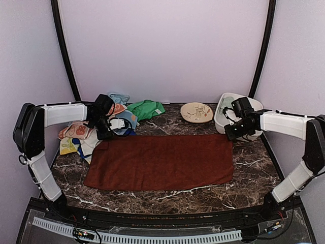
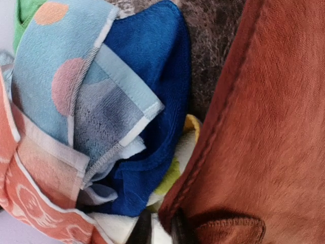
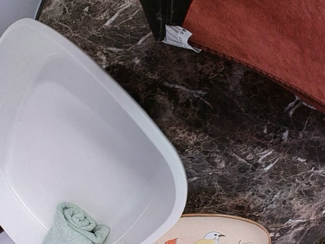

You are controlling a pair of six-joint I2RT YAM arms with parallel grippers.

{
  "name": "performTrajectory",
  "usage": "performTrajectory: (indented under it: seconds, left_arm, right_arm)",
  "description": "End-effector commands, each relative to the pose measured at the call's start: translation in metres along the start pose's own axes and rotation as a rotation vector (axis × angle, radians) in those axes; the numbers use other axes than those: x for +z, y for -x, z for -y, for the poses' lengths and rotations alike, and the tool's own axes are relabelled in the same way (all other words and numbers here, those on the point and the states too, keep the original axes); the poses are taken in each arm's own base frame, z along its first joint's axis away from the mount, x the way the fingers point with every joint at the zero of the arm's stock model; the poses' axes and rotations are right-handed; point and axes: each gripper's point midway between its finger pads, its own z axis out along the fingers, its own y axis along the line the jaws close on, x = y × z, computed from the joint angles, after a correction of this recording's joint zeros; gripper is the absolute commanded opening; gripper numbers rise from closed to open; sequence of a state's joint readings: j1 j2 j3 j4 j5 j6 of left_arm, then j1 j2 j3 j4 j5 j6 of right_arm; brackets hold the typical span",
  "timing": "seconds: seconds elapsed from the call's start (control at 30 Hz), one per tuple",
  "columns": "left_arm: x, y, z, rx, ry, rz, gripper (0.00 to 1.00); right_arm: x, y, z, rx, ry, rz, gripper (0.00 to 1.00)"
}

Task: Roll the towels
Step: Flatten out the towel at the center of the board.

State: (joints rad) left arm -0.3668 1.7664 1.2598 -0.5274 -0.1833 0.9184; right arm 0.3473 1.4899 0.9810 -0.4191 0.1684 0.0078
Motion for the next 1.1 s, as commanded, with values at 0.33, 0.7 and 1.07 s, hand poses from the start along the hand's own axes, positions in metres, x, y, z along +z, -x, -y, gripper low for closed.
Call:
performTrajectory:
  seconds: [0.33,0.7,1.07]
  left_arm:
    - [-0.028,-0.015,0.013,-0.039,-0.058,0.017,0.51]
    - [-0.018,-0.030,0.016,-0.030,-0.022,-0.047,0.52]
    - [-0.009,-0.044,0.034,0.052,-0.034,-0.085,0.49]
  right_arm:
    - [0.010,0.033,0.009,0.027,0.047,0.070,0.00]
    - [0.006,0.033,0.002,0.025,0.085,0.071,0.00]
    - [0.002,0.036,0.000,0.028,0.103,0.079,0.00]
